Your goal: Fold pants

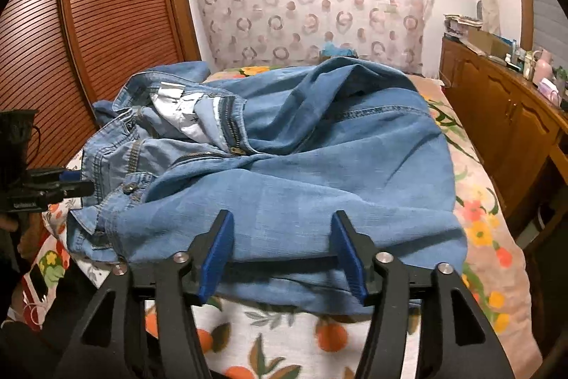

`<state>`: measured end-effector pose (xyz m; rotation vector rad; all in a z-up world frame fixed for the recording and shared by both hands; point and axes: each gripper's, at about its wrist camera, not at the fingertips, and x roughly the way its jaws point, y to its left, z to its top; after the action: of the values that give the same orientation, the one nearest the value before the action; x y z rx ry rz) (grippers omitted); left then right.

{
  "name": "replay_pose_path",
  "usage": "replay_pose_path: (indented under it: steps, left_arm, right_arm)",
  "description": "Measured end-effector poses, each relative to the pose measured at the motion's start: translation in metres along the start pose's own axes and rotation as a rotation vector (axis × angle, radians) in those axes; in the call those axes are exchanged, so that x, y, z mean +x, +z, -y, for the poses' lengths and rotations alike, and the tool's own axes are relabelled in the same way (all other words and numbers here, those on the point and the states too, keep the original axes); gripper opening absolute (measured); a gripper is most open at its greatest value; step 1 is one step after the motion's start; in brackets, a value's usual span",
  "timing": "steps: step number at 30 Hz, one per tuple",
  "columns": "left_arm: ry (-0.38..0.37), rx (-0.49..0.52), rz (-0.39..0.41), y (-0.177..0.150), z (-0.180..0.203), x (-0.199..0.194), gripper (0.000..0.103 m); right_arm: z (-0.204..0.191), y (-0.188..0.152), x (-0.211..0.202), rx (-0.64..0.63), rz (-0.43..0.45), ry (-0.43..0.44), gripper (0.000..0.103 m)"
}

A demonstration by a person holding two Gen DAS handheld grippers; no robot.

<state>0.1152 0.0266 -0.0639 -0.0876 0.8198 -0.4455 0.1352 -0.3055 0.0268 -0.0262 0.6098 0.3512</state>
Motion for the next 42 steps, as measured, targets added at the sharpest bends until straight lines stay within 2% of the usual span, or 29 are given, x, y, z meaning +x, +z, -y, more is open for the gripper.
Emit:
replay_pose_path:
  steps: [4,9,14,19,25,26,27,28,29,31,36,42]
  left_arm:
    - [0.0,-0.025,-0.016,0.0,-0.002,0.008,0.034]
    - [0.006,-0.007,-0.042,-0.001,0.001,0.019,0.031]
    - [0.001,0.009,-0.043,-0.001,0.006,0.022,0.017]
    - [0.008,0.027,-0.04,0.002,0.01,0.021,0.008]
    - [0.013,0.028,-0.023,0.006,0.013,0.016,0.006]
    - [0.013,0.024,-0.014,0.007,0.013,0.013,0.005]
    - [0.012,0.022,-0.008,0.009,0.014,0.01,0.005]
    - [0.012,0.023,0.0,0.011,0.016,0.006,0.005]
    - [0.013,0.025,0.011,0.013,0.018,0.001,0.005]
    - [0.013,0.034,0.023,0.018,0.022,-0.01,0.005]
    - [0.041,0.056,0.079,0.035,0.034,-0.041,0.005]
    - [0.083,0.018,0.128,0.045,0.011,-0.076,0.005]
  right_arm:
    - [0.022,-0.009,-0.001,-0.004,-0.026,-0.075,0.062]
    - [0.05,-0.015,-0.002,0.0,-0.045,-0.13,0.062]
    - [0.069,-0.011,0.019,-0.04,-0.08,-0.184,0.062]
    - [0.081,-0.003,0.034,-0.062,-0.095,-0.161,0.062]
    - [0.098,-0.002,0.044,-0.022,-0.111,-0.062,0.062]
    - [0.1,-0.003,0.043,-0.014,-0.108,-0.056,0.048]
    - [0.103,-0.004,0.04,-0.004,-0.1,-0.063,0.041]
    - [0.106,-0.005,0.036,0.007,-0.093,-0.093,0.021]
    - [0.11,-0.006,0.032,0.023,-0.088,-0.091,0.008]
    - [0.117,-0.006,0.022,0.057,-0.061,-0.046,0.005]
    - [0.107,-0.006,-0.017,0.033,0.005,-0.036,0.004]
    - [0.082,-0.012,-0.059,-0.007,0.046,0.002,0.004]
